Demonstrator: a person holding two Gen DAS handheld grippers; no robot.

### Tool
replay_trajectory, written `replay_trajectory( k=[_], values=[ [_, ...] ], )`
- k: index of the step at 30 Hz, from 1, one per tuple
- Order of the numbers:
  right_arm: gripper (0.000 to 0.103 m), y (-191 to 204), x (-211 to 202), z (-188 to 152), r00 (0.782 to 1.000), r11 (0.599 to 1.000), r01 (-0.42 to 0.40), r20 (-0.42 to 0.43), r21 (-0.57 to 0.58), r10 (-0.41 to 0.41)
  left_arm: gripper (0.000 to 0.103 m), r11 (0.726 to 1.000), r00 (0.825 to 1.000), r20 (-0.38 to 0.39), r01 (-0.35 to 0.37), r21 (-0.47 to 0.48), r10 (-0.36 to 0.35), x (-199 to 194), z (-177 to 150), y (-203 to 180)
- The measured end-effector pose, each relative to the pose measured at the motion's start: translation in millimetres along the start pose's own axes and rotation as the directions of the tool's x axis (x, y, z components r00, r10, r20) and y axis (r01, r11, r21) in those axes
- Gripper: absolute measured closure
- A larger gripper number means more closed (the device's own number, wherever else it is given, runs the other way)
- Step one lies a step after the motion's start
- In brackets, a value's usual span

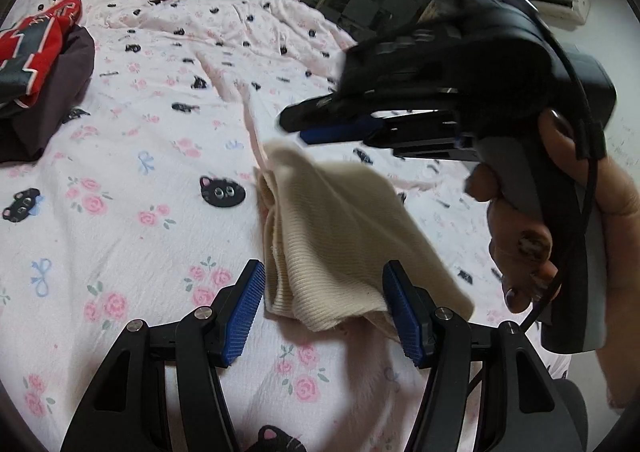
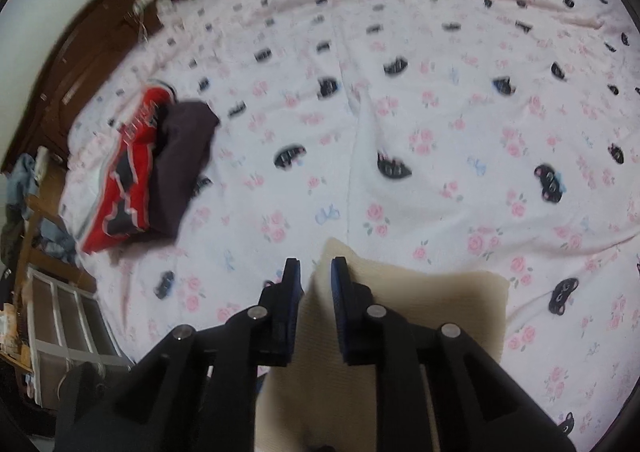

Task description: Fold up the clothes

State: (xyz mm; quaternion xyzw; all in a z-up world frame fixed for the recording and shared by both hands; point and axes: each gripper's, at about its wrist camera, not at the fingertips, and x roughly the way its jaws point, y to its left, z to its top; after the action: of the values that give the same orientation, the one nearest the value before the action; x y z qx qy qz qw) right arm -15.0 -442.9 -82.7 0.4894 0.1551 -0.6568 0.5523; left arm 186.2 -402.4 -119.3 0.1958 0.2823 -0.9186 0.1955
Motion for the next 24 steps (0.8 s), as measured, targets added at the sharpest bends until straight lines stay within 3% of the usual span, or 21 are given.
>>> replay_trajectory(
  k=[3,8,12,17,21,24],
  values=[
    [0.074,-1.7,-21.2,-2.5,0.998,1.000,-0.021,0.060,-0.015,0.021,0.047,1.000,1.000,0.027,0.002,0.008,-0.002,-5.9,2.2,-2.0],
    [0.074,-16.4,-35.4,-18.6,0.998,1.000,-0.007,0.055,-0.012,0.008,0.047,0.998,0.998,0.049,0.048,0.045,-0.050,-9.2,5.8,-8.5],
    [0.074,-38.8,-28.1,-37.8,1.000,1.000,-0.005,0.005,0.029,0.005,0.047,0.998,0.999,-0.033,0.007,0.067,-0.005,9.6,2.1,-10.2],
    [0.075,-58.9,-13.2,-52.0,0.999,0.997,-0.001,-0.045,0.082,0.005,0.047,0.997,0.988,-0.135,-0.069,0.042,0.074,29.1,-7.2,-0.8],
    [0.075,-64.1,-4.2,-54.7,0.998,0.994,-0.003,-0.068,0.105,0.010,0.047,0.998,0.988,-0.139,-0.062,0.030,0.066,28.8,-12.6,0.1],
    [0.073,-60.2,-13.4,-54.2,0.999,0.995,-0.026,-0.033,0.095,0.029,0.047,0.998,0.991,-0.123,-0.053,0.028,0.057,23.6,-14.6,-1.7]
  ],
)
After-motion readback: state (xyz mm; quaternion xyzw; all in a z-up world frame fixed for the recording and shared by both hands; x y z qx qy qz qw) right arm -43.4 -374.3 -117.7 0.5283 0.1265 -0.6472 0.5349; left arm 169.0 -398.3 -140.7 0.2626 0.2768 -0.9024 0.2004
